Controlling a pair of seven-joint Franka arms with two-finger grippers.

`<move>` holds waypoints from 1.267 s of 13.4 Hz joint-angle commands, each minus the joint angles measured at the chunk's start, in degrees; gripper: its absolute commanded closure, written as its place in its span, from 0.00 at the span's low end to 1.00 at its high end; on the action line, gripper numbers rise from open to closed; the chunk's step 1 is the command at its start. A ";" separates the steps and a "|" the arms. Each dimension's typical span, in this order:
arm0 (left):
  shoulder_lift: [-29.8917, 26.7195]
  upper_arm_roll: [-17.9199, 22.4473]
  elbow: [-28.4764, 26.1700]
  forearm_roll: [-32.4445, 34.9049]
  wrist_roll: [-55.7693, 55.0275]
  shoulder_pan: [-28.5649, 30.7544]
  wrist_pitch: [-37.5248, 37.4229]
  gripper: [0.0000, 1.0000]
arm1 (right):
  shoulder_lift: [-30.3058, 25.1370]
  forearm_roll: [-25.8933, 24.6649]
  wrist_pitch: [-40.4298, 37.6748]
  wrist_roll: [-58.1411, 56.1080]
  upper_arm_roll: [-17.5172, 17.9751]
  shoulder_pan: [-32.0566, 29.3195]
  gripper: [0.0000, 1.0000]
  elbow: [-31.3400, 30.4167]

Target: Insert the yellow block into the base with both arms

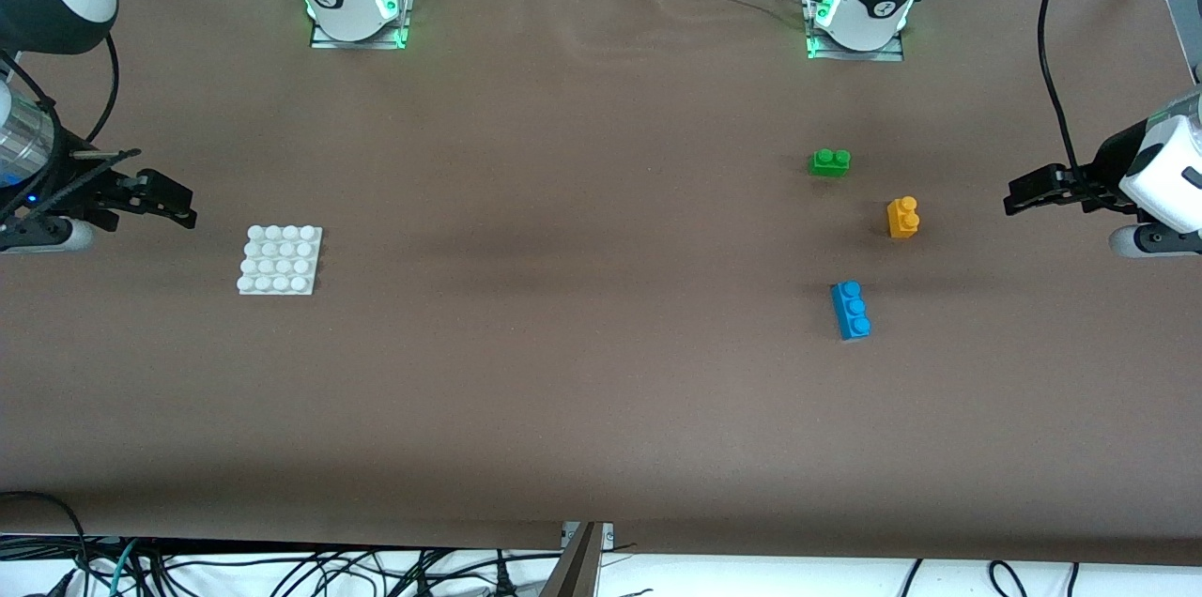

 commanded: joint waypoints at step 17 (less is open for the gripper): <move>6.91 -0.12 -11.55 8.74 3.95 1.99 11.32 0.00 | 1.98 -4.88 23.48 -37.57 -9.74 -0.73 0.00 -33.34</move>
